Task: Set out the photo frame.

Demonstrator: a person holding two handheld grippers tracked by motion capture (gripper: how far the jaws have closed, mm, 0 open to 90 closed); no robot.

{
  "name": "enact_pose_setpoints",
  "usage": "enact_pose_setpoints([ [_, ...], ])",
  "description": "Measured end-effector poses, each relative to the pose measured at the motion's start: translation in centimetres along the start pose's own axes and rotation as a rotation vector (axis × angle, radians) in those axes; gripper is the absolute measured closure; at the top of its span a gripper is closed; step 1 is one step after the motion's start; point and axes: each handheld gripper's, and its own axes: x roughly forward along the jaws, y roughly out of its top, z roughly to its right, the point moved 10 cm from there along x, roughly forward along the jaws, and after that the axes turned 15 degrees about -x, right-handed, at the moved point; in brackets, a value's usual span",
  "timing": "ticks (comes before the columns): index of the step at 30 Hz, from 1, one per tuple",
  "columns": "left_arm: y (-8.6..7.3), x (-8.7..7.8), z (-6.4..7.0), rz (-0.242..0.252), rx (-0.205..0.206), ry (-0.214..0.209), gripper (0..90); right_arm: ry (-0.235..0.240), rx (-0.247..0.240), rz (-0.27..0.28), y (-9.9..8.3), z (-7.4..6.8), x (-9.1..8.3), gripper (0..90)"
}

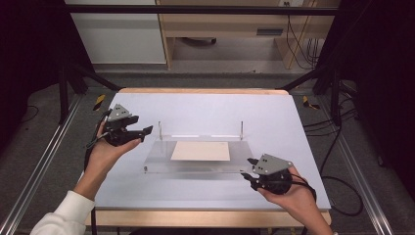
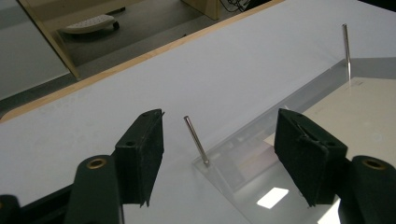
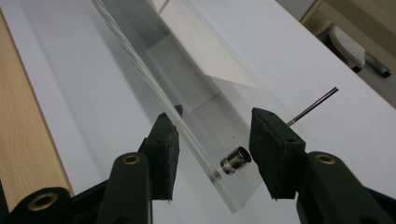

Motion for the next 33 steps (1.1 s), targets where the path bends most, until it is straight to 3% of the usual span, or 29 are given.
enact_pose_setpoints([
  [8,1.2,-2.5,1.0,0.031,0.034,-0.025,26.9,0.013,0.030,0.000,0.9,1.4,-0.3,56.0],
  [17,1.8,-4.9,3.4,0.038,0.083,-0.068,25.1,0.017,0.059,0.004,1.6,2.4,-0.4,57.2],
  [22,2.1,-5.8,4.7,0.041,0.086,-0.101,22.5,0.020,0.068,0.000,1.9,2.9,-0.5,57.7],
  [33,1.9,-7.0,7.3,0.053,0.152,-0.141,15.6,0.032,0.099,0.009,2.3,3.6,-0.5,57.9],
])
